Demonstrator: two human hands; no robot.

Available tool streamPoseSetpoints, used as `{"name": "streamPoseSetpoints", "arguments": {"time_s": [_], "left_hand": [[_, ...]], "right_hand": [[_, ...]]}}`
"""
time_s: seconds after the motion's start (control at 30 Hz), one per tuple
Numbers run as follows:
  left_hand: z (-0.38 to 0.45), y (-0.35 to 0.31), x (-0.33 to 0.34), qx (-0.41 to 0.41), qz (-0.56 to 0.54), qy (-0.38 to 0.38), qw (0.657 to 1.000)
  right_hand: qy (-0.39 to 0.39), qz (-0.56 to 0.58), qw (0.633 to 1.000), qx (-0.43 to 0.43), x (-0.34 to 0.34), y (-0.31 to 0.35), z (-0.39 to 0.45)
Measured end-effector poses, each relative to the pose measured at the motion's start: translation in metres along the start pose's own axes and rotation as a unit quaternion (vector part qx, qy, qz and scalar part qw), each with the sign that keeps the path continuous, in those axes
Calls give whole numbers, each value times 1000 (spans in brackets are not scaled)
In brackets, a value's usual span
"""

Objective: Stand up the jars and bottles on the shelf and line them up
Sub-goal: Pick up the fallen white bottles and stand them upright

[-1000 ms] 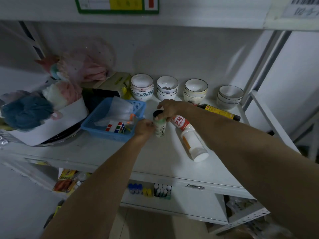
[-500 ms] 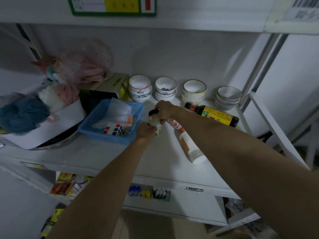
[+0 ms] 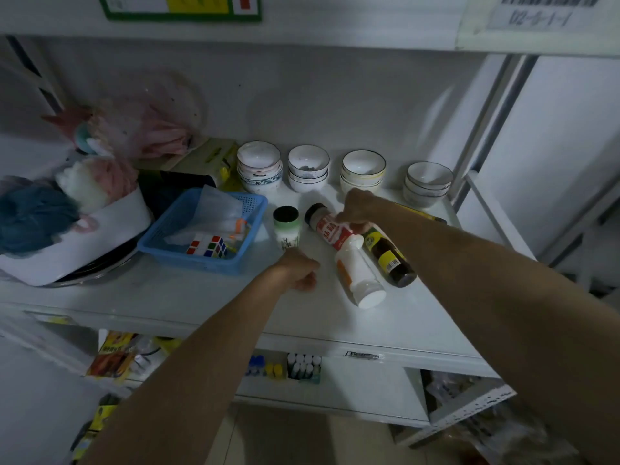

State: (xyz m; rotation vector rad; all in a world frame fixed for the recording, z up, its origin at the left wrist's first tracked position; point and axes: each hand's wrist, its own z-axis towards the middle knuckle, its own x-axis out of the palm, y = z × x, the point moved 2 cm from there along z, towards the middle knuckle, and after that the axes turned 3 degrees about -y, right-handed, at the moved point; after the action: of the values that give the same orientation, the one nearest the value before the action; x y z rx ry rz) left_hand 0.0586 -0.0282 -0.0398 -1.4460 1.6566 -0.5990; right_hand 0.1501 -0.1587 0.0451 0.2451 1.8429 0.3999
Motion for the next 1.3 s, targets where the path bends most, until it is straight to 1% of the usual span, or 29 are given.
{"name": "streamPoseSetpoints", "arguments": {"time_s": [0.1,0.2,0.27,0.33,0.4,0.57,0.73,0.8,0.93,1.07,1.2,1.3], "left_hand": [[-3,-5,15,14,2,22,1000],[-8,-9,30,9,18,46,999],[-13,-12,39,5,34,56,998],[-19,-14,47,4,26,63,998],[-22,-15,54,6,5,63,998],[-24,-13,61,4,-64,46,997],[-29,-14,55,20,-104,69,992],[-28,-15,49,32,-97,73,992],[-28,-17,42,27,-101,66,992],[-30,-16,40,17,-132,66,989],[-27,-15,37,13,-132,69,989],[-28,-15,33,32,-103,66,992]], "right_hand": [[33,16,999,40,0,-26,-14],[98,19,993,63,13,-42,-24],[123,19,987,99,27,-52,-28],[123,88,977,147,39,-64,-29],[143,126,969,160,46,-68,-32],[186,141,958,164,52,-69,-37],[232,189,935,189,49,-69,-38],[233,192,935,186,43,-64,-39],[213,215,937,173,27,-52,-41],[197,174,951,163,20,-40,-41],[157,159,962,155,23,-33,-37],[128,189,961,154,23,-29,-34]]}}
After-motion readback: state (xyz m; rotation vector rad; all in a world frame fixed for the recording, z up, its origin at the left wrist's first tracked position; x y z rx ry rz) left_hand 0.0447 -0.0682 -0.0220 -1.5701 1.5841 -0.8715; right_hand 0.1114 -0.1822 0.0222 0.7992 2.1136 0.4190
